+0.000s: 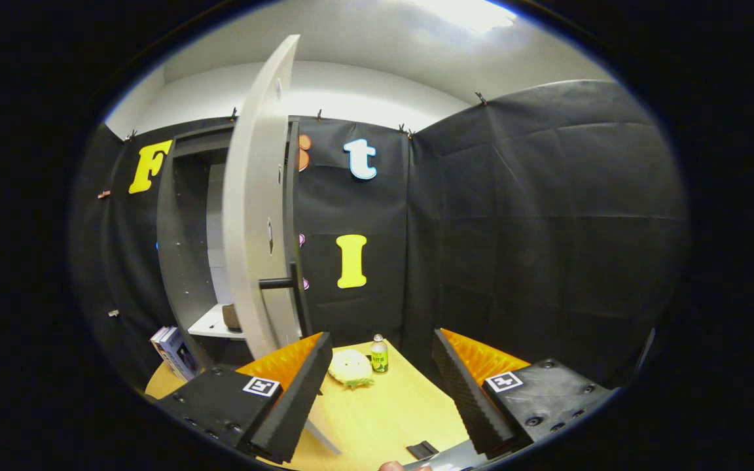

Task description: Open the shoe cabinet door, grab the shoes and put them into the shoe cabinet, then close the shoe cabinet door.

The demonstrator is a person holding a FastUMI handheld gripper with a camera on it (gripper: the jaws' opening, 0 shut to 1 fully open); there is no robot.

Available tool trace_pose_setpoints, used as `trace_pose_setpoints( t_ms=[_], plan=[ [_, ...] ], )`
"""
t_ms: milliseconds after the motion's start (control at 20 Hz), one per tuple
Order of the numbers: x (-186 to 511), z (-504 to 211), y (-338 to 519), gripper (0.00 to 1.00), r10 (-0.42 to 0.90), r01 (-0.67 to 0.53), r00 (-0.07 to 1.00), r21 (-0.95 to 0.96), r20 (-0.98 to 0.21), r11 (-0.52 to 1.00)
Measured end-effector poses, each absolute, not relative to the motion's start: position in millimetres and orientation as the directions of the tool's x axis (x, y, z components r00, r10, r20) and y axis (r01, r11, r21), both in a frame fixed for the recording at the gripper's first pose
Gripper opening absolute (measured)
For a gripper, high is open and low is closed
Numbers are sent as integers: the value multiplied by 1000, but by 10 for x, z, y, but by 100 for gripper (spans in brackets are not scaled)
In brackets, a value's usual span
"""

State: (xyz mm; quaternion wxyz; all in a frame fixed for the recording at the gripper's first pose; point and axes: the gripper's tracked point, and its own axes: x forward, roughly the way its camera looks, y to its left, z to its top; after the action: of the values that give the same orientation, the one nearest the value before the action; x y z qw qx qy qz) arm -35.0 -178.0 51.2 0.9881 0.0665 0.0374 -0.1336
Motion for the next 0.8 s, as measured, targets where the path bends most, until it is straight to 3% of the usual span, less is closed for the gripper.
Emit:
trace_pose_setpoints(
  t_ms=[300,800],
  plan=[
    [60,331,-1553,98,-174,200,973,175,-152,964],
    [-14,332,-737,98,-121,150,982,212,-146,966]
  ],
)
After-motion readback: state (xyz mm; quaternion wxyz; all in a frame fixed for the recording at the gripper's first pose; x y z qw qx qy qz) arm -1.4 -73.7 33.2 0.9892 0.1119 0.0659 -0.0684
